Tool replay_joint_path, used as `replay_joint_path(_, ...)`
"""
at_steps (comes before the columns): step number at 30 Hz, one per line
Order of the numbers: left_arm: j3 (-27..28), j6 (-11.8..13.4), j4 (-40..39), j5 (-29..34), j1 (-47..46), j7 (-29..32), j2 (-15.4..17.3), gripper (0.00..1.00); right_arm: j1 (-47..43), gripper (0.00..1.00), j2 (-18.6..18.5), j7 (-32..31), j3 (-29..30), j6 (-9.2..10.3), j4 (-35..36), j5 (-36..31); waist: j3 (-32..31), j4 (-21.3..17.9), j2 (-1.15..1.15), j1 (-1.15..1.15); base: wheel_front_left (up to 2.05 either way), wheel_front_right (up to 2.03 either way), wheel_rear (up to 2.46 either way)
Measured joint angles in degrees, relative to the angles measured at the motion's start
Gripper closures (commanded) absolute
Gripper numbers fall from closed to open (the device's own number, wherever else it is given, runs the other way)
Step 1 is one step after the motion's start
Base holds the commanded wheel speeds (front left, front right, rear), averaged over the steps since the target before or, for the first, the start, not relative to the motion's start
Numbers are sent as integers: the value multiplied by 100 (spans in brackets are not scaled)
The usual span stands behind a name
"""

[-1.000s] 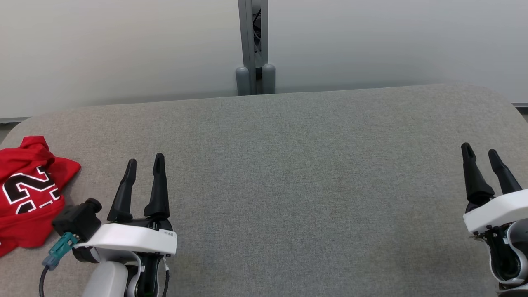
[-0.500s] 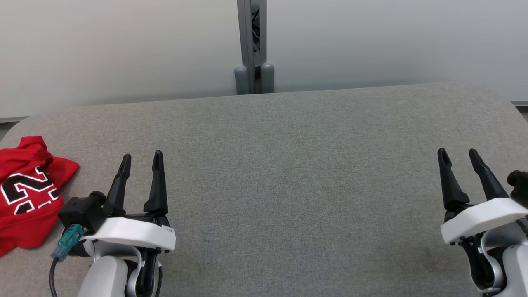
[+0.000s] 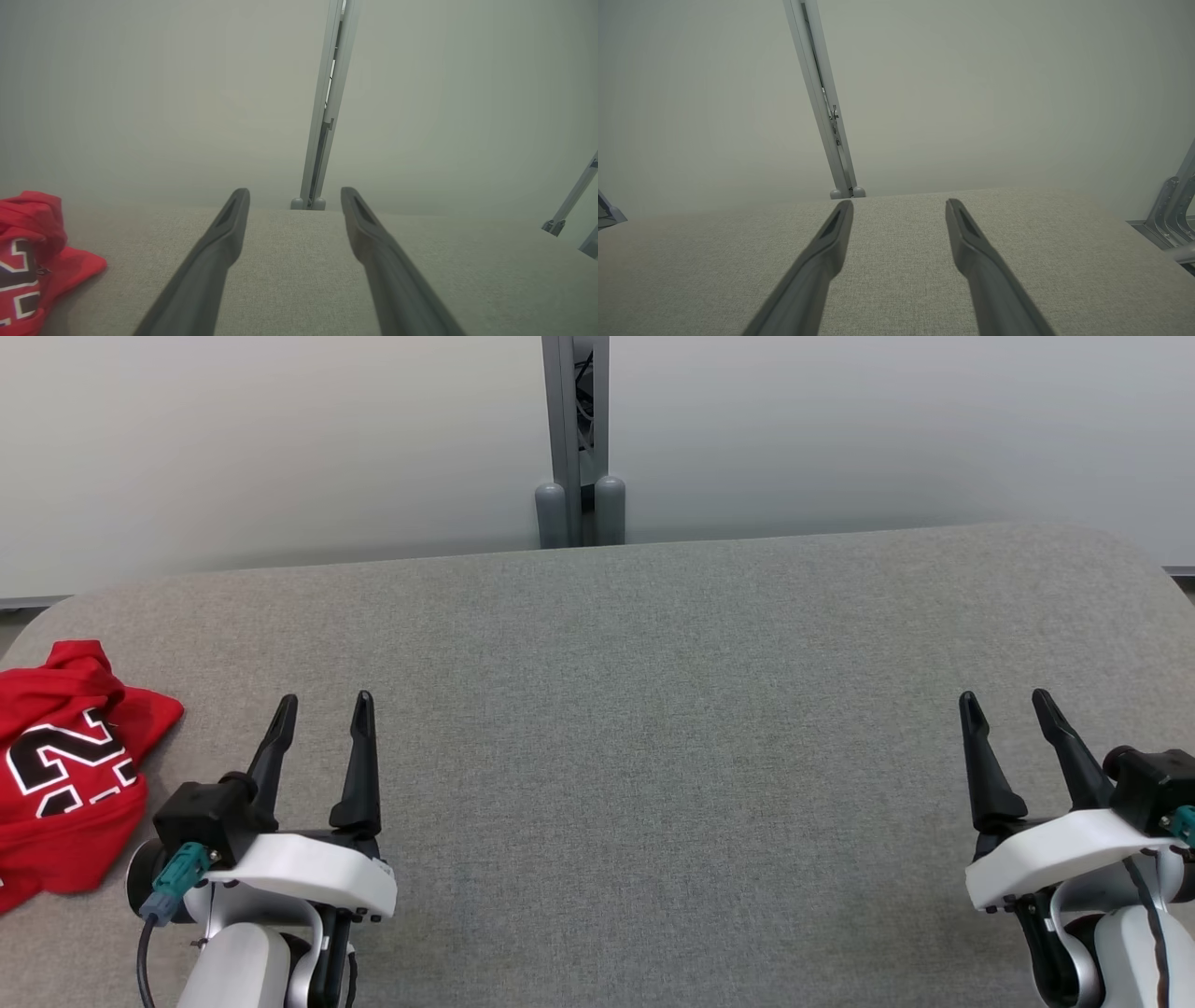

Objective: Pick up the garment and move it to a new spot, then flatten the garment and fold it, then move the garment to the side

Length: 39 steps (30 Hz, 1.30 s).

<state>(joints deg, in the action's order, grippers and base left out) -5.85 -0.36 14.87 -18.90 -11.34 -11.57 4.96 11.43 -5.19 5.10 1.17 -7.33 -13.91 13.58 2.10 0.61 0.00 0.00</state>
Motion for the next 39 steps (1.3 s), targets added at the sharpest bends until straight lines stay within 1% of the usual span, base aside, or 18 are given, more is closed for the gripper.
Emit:
replay_joint_path(13, 107, 119, -127, 474, 183, 275, 0, 0, -59, 0, 134, 318, -37, -1, -110, -354, -1, 16, 0, 0, 0, 0, 0)
replay_joint_path(22, 187, 241, -242, 724, 261, 406, 0, 0, -142, 0, 178, 498, -163, -9, -100, -410, 19, 26, 0, 0, 0, 0, 0)
replay_joint_path(31, 267, 302, -312, 957, 262, 643, 10, 0, -141, 0, 216, 690, -327, -9, -118, -517, 31, 16, 0, 0, 0, 0, 0)
replay_joint_path(39, 266, 355, -383, 1161, 269, 713, 22, 0, -142, 0, 250, 837, -364, -9, -125, -588, 22, 33, 0, 0, 0, 0, 0)
